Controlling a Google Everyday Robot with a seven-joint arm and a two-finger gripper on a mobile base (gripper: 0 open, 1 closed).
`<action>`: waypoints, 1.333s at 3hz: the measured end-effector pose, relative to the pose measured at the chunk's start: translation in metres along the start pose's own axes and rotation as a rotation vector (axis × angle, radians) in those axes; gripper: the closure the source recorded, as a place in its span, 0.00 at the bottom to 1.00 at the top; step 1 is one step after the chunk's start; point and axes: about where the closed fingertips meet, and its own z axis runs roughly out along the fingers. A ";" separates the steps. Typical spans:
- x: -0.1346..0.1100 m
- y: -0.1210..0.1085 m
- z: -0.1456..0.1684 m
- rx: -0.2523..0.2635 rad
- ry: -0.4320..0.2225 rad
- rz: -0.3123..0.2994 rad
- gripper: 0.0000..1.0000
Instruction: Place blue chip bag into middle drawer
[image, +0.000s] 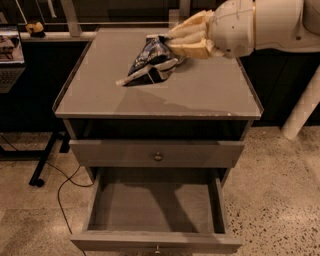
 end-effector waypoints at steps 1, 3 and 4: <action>-0.042 0.027 -0.005 0.104 -0.016 -0.032 1.00; -0.019 0.096 -0.009 0.281 0.100 0.002 1.00; 0.046 0.134 -0.017 0.292 0.203 0.112 1.00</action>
Offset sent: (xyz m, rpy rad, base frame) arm -0.1291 -0.0352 -0.0877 0.0600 -0.1022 -0.4553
